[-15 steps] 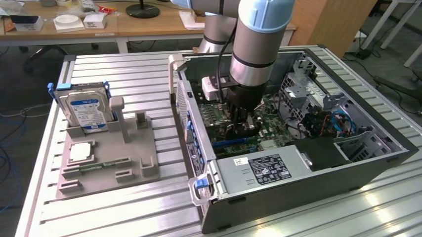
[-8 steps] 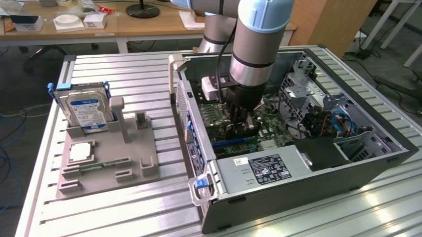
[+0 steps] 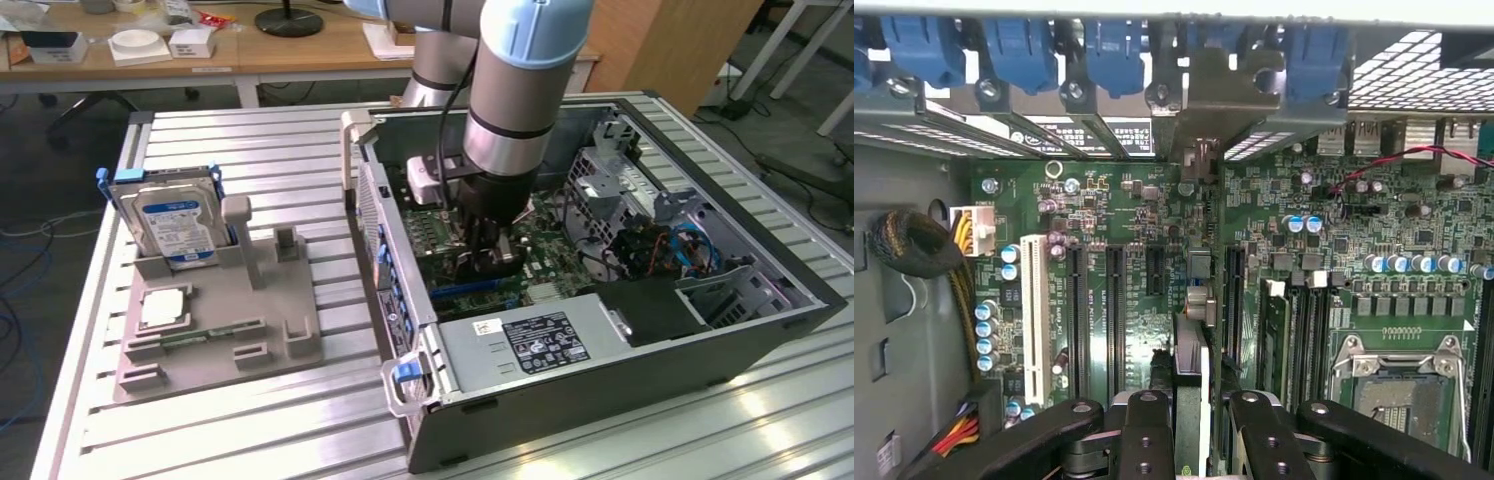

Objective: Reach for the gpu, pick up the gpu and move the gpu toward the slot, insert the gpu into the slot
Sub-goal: 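Insert the gpu into the slot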

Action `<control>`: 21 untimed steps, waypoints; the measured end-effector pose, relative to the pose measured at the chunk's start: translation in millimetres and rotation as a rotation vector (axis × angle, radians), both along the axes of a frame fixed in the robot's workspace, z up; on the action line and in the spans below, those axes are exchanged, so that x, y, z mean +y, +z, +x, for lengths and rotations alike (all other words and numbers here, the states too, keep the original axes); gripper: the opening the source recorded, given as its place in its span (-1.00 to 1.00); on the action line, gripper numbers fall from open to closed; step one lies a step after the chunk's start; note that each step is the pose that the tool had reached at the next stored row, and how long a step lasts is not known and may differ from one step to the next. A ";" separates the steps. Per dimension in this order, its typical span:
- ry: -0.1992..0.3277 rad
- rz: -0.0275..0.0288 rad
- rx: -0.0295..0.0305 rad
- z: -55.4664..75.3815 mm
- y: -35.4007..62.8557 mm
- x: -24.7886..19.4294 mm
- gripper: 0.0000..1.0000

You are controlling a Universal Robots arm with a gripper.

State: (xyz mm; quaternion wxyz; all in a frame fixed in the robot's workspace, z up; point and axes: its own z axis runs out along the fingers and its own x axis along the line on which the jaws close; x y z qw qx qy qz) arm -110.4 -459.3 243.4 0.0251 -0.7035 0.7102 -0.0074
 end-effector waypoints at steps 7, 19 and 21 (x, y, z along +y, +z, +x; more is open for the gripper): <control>0.000 -0.0003 0.0001 -0.4 -4.1 -0.1 -0.47; 0.000 0.0000 0.0061 -0.5 -4.7 0.0 -0.47; 0.000 -0.0002 0.0073 -0.4 -4.8 -0.1 -0.47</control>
